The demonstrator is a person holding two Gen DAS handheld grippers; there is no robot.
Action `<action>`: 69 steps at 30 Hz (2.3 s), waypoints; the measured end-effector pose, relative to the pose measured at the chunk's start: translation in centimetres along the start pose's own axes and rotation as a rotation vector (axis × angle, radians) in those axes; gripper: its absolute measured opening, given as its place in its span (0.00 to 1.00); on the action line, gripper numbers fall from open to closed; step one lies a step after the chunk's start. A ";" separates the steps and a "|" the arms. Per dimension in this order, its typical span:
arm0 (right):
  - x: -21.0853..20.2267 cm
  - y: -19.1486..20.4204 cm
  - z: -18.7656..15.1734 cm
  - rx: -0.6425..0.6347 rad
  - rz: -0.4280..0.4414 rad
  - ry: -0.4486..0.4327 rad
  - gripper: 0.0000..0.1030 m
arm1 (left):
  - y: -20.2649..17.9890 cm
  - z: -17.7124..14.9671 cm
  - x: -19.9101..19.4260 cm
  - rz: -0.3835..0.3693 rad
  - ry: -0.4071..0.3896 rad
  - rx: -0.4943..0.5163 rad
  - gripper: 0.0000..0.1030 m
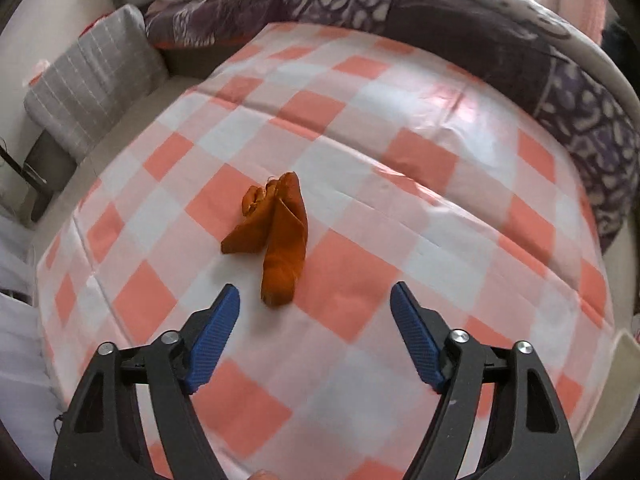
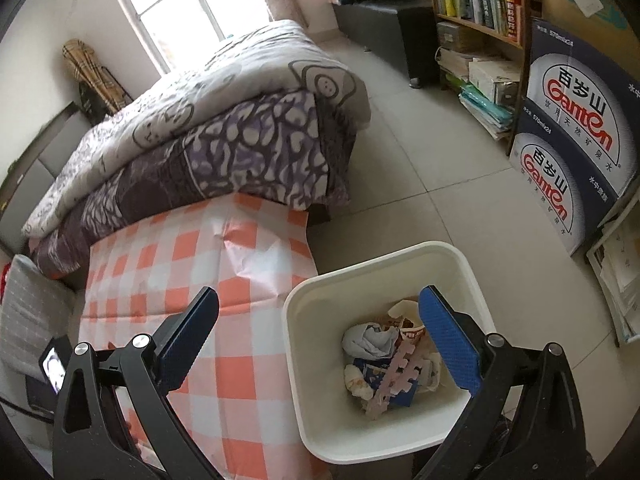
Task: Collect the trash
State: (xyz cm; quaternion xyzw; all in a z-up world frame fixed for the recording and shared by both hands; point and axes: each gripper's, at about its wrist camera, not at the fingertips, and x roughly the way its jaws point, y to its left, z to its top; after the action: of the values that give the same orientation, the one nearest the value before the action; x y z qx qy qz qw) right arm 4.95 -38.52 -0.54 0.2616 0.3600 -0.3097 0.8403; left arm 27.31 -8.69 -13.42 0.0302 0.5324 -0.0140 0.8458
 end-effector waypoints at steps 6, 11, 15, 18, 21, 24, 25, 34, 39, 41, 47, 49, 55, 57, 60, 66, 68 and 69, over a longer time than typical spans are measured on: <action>0.5 1.7 -0.4 -0.034 -0.007 0.009 0.93 | 0.5 0.3 1.9 0.009 -0.009 -0.007 0.32; 1.0 3.5 -1.1 -0.063 0.008 0.030 0.93 | 2.1 -0.2 1.5 -0.063 -0.003 -0.010 0.19; 1.2 5.2 -2.0 -0.093 0.018 0.037 0.93 | 4.3 -0.8 -0.3 -0.119 -0.019 -0.023 0.19; 1.5 6.8 -2.7 -0.116 0.030 0.050 0.93 | 6.4 -1.1 -3.0 -0.123 -0.070 -0.016 0.19; 1.8 8.7 -3.7 -0.155 0.048 0.064 0.93 | 9.4 -1.5 -6.3 -0.112 -0.138 -0.013 0.19; 2.4 11.6 -5.2 -0.239 0.074 0.085 0.93 | 13.5 -1.8 -9.4 -0.106 -0.181 -0.062 0.19; 2.8 12.8 -5.9 -0.277 0.084 0.103 0.93 | 15.0 -2.0 -10.6 -0.102 -0.202 -0.086 0.19; 6.2 26.5 -13.5 -0.510 0.210 0.195 0.93 | 24.5 -2.0 -18.2 -0.169 -0.365 -0.318 0.19; 9.6 33.0 -17.6 -0.595 0.251 0.222 0.86 | 26.4 -1.8 -20.1 -0.175 -0.416 -0.359 0.19; 10.7 34.9 -18.7 -0.624 0.260 0.225 0.80 | 27.1 -1.9 -20.4 -0.177 -0.423 -0.370 0.19; 14.0 38.7 -20.5 -0.707 0.223 0.237 0.56 | 27.9 -2.0 -19.3 -0.180 -0.382 -0.379 0.19; 14.9 39.0 -20.8 -0.720 0.207 0.251 0.39 | 28.0 -2.1 -18.9 -0.168 -0.375 -0.374 0.19; 13.6 39.4 -20.4 -0.759 0.225 0.199 0.17 | 28.8 -2.3 -18.3 -0.157 -0.364 -0.390 0.19; 12.6 39.1 -19.6 -0.741 0.244 0.177 0.17 | 28.9 -2.3 -18.3 -0.160 -0.364 -0.397 0.19; 10.4 38.9 -17.9 -0.707 0.283 0.149 0.17 | 28.6 -2.3 -18.5 -0.165 -0.369 -0.390 0.19; 5.8 37.4 -14.7 -0.662 0.335 0.076 0.17 | 27.4 -2.5 -19.0 -0.172 -0.379 -0.364 0.19; 4.3 36.7 -13.8 -0.650 0.345 0.047 0.17 | 27.0 -2.6 -19.2 -0.170 -0.389 -0.355 0.19; 3.6 36.1 -13.2 -0.642 0.348 0.029 0.17 | 26.8 -2.6 -19.3 -0.171 -0.391 -0.352 0.19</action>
State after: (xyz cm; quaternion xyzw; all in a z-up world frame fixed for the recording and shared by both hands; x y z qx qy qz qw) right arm 26.66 -6.67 -3.44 0.0462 0.4006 -0.0295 0.9146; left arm 18.17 18.09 3.83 -0.1654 0.3539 0.0019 0.9205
